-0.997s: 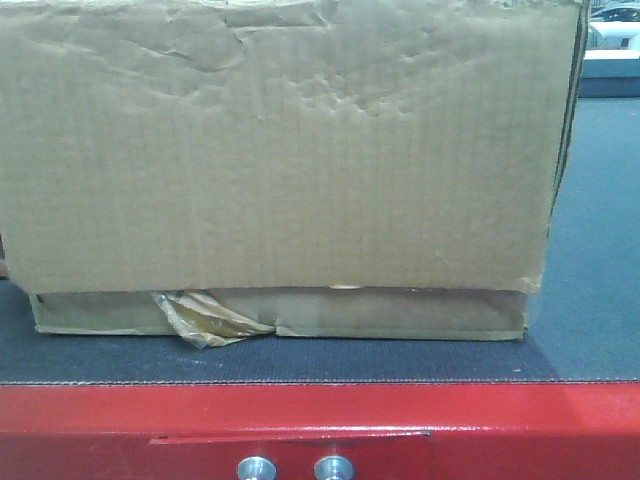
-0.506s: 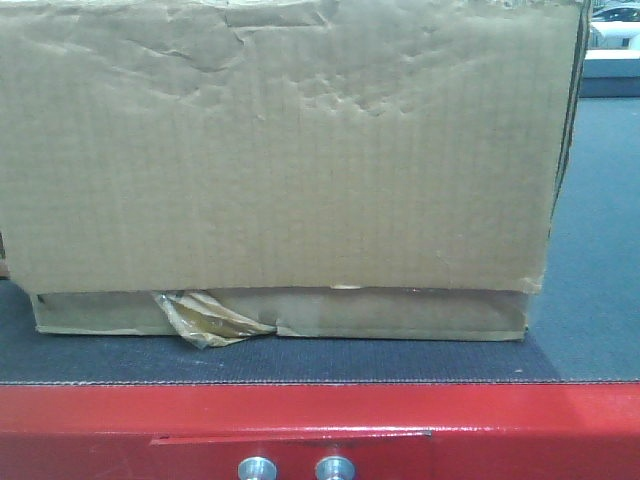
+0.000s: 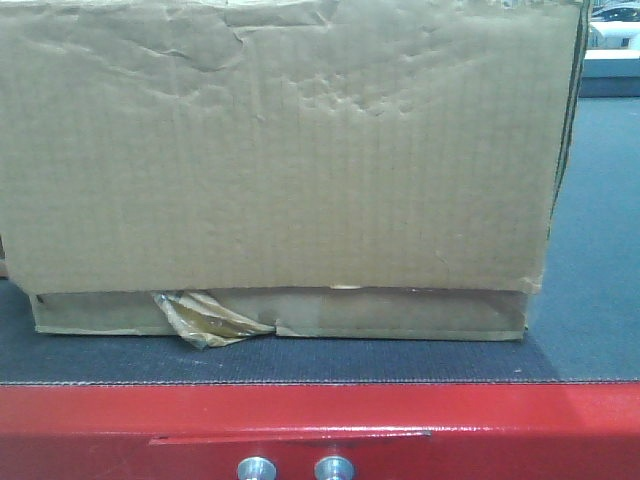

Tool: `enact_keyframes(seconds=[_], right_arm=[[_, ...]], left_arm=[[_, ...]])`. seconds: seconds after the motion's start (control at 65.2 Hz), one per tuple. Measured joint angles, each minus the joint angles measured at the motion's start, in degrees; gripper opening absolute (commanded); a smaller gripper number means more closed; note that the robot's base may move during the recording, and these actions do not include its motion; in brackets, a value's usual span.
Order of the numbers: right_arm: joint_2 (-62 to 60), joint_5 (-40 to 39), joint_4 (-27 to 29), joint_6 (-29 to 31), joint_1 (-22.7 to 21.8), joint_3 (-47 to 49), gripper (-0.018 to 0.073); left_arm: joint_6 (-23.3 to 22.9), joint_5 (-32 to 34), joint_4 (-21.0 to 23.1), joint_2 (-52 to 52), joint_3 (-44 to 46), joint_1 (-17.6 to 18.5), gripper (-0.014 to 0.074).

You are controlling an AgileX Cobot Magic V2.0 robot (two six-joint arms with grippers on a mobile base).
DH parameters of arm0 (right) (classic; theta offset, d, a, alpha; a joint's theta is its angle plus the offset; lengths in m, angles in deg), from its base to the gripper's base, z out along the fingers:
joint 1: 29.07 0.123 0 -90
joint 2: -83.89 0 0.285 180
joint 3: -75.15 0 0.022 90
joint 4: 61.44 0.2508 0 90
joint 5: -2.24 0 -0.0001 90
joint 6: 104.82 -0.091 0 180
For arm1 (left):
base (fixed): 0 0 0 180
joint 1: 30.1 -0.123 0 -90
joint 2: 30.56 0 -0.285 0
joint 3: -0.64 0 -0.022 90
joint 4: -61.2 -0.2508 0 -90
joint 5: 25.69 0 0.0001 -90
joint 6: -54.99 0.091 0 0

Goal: Stack two boxes on right shelf middle

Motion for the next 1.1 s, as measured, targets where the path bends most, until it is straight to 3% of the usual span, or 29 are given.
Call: enact_keyframes(seconds=[0.215, 0.476, 0.66, 0.828, 1.105], right_arm=[[0.0, 0.0, 0.0, 0.0, 0.0, 0.0, -0.0163], [0.0, 0.0, 0.0, 0.0, 0.0, 0.0, -0.0163], [0.0, 0.0, 0.0, 0.0, 0.0, 0.0, -0.0163], [0.0, 0.0, 0.0, 0.0, 0.0, 0.0, -0.0163], [0.0, 0.0, 0.0, 0.0, 0.0, 0.0, -0.0163]], left_arm=[[0.0, 0.36, -0.09, -3.43, 0.0, 0.0, 0.0233], [-0.22, 1.71, -0.09, -3.75, 0.09, 0.0, -0.0111], [-0.38, 1.71, 1.27, -3.78, 0.63, 0.0, -0.0111], [-6.56, 1.52, 0.28, -3.78, 4.95, 0.0, -0.0111], [-21.85, -0.52, -10.86, -0.04, 21.82, 0.0, -0.0111]])
